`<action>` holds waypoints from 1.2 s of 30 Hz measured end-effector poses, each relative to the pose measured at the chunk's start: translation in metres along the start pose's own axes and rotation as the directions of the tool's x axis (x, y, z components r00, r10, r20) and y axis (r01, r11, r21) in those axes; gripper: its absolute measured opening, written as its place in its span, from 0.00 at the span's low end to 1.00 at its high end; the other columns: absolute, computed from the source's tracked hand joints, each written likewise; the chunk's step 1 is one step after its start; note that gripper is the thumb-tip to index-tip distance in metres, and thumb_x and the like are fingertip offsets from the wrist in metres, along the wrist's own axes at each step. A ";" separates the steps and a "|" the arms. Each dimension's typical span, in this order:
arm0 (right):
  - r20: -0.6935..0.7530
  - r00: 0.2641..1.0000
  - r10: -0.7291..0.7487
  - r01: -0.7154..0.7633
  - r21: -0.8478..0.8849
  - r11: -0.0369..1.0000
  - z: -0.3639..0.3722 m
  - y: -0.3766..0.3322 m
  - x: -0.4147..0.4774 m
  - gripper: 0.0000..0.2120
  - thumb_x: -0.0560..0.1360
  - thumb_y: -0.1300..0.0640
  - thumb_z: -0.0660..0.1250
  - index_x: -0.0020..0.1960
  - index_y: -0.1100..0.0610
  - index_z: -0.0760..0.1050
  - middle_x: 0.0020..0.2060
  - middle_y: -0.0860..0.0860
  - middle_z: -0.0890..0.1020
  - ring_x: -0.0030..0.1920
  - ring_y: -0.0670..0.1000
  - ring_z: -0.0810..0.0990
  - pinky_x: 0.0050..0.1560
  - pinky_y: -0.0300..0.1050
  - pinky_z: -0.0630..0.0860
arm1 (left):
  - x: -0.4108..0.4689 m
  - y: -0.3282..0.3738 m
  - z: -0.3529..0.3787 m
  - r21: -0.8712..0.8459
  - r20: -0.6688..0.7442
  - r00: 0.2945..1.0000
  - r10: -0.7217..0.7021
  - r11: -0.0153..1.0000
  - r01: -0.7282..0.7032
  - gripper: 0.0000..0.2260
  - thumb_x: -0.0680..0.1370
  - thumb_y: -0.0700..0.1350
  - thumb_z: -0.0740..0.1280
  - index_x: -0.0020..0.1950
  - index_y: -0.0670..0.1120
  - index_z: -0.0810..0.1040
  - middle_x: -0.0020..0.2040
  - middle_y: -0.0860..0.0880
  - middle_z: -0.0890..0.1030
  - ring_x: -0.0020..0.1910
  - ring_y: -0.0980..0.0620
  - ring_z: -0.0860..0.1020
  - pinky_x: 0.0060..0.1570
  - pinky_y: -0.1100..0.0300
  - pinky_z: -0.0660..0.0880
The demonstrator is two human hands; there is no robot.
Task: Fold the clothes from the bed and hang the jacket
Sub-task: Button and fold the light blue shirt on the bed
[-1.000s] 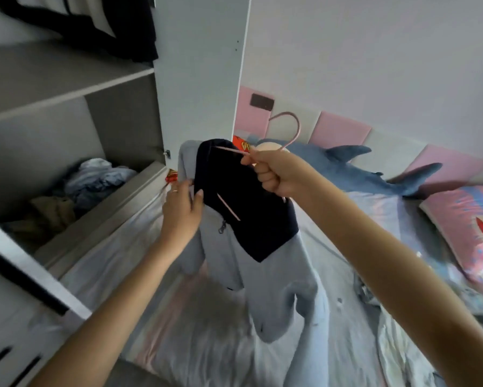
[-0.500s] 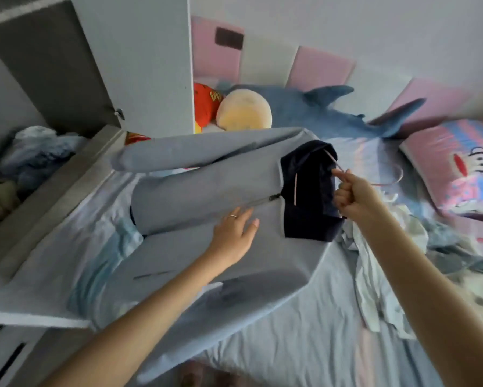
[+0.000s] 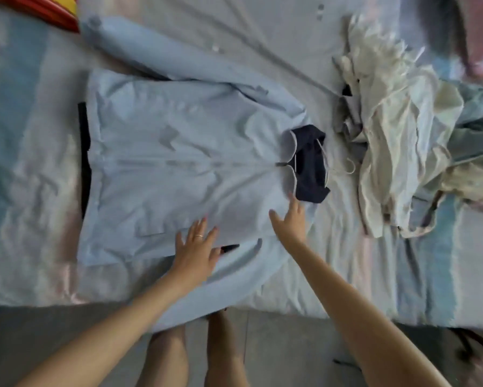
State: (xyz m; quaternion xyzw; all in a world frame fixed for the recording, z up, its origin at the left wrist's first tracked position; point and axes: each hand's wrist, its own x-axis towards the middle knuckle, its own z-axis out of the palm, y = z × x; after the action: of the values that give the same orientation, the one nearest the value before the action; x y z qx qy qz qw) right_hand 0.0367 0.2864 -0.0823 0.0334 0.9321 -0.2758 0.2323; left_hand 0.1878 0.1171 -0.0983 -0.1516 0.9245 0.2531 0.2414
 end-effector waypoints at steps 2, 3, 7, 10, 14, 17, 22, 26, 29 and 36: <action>0.238 0.951 -0.199 0.253 -0.224 0.941 0.060 0.015 -0.012 0.34 0.77 0.51 0.64 0.77 0.51 0.52 0.75 0.51 0.58 0.75 0.54 0.53 0.74 0.54 0.54 | 0.017 -0.049 0.015 0.054 -0.041 0.995 -0.092 0.994 0.095 0.24 0.76 0.51 0.60 0.72 0.47 0.69 0.76 0.40 0.58 0.74 0.35 0.60 0.64 0.29 0.57; 0.360 0.900 -0.247 0.365 -0.309 0.878 0.082 0.017 -0.020 0.34 0.77 0.49 0.62 0.78 0.48 0.49 0.77 0.49 0.54 0.76 0.54 0.49 0.75 0.58 0.50 | 0.023 -0.071 0.019 0.086 -0.059 0.987 -0.147 0.985 0.152 0.24 0.76 0.50 0.64 0.71 0.47 0.70 0.76 0.39 0.59 0.73 0.33 0.59 0.62 0.28 0.57; 0.612 0.678 -0.408 0.709 -0.397 0.582 0.178 0.008 -0.029 0.31 0.74 0.40 0.52 0.76 0.45 0.54 0.75 0.52 0.63 0.73 0.57 0.64 0.68 0.69 0.57 | 0.039 -0.171 0.032 -0.002 -0.225 0.858 -0.461 0.881 0.473 0.29 0.75 0.53 0.68 0.74 0.50 0.65 0.76 0.36 0.57 0.72 0.29 0.57 0.60 0.25 0.55; 0.684 0.555 -0.473 0.804 -0.296 0.516 0.213 -0.013 -0.019 0.30 0.73 0.40 0.52 0.73 0.48 0.62 0.73 0.54 0.67 0.70 0.57 0.69 0.67 0.64 0.65 | 0.040 -0.211 0.020 -0.261 -0.285 0.694 -0.662 0.750 0.608 0.37 0.73 0.51 0.72 0.76 0.43 0.60 0.73 0.32 0.60 0.71 0.31 0.61 0.64 0.33 0.59; 0.545 0.530 -0.649 0.804 -0.079 0.590 0.238 -0.067 -0.006 0.26 0.75 0.45 0.55 0.69 0.55 0.70 0.66 0.53 0.74 0.65 0.56 0.73 0.63 0.51 0.70 | 0.034 -0.241 0.012 -0.454 -0.406 0.612 -0.678 0.731 0.509 0.27 0.71 0.47 0.74 0.66 0.40 0.71 0.59 0.36 0.77 0.57 0.35 0.75 0.56 0.42 0.70; 0.393 0.633 -0.667 0.759 -0.147 0.634 0.251 -0.117 0.013 0.23 0.77 0.50 0.64 0.68 0.58 0.69 0.61 0.56 0.74 0.60 0.59 0.74 0.56 0.52 0.71 | 0.030 -0.248 0.014 -0.615 -0.347 0.517 -0.782 0.606 0.504 0.23 0.74 0.50 0.72 0.62 0.38 0.73 0.55 0.37 0.79 0.54 0.36 0.77 0.54 0.48 0.69; 0.338 0.628 -0.700 0.776 -0.340 0.532 0.286 -0.220 0.074 0.27 0.75 0.50 0.67 0.70 0.58 0.65 0.62 0.57 0.70 0.61 0.60 0.70 0.58 0.54 0.69 | 0.023 -0.263 0.023 -0.661 -0.366 0.521 -0.771 0.609 0.438 0.20 0.78 0.56 0.63 0.51 0.38 0.76 0.45 0.35 0.80 0.45 0.35 0.78 0.46 0.45 0.74; 0.497 0.616 -0.611 0.785 -0.328 0.525 0.318 -0.263 0.103 0.19 0.72 0.47 0.70 0.57 0.58 0.74 0.53 0.56 0.77 0.56 0.58 0.75 0.46 0.46 0.67 | 0.020 -0.269 0.027 -0.580 -0.473 0.533 -0.701 0.704 0.410 0.16 0.78 0.52 0.63 0.42 0.39 0.75 0.36 0.37 0.79 0.35 0.38 0.78 0.35 0.52 0.73; 0.484 0.619 -0.619 0.774 -0.237 0.588 0.323 -0.262 0.098 0.10 0.74 0.52 0.69 0.47 0.59 0.75 0.42 0.54 0.77 0.48 0.58 0.76 0.40 0.45 0.64 | 0.021 -0.269 0.024 -0.620 -0.446 0.503 -0.741 0.660 0.424 0.13 0.79 0.46 0.66 0.40 0.38 0.73 0.36 0.37 0.78 0.36 0.38 0.77 0.35 0.55 0.58; 0.383 0.522 -0.762 0.841 -0.079 0.536 0.349 -0.282 0.081 0.05 0.71 0.56 0.70 0.44 0.56 0.77 0.40 0.50 0.77 0.49 0.55 0.74 0.49 0.49 0.67 | 0.013 -0.290 0.031 -0.780 -0.390 0.380 -0.839 0.520 0.348 0.10 0.79 0.44 0.65 0.48 0.36 0.76 0.44 0.34 0.80 0.44 0.35 0.78 0.42 0.53 0.63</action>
State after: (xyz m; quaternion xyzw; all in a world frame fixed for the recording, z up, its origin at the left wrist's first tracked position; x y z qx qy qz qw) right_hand 0.0550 -0.1423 -0.2362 -0.4761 0.8196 -0.2314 0.2191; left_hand 0.3053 -0.1077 -0.2430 -0.6477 0.6768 0.3228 -0.1352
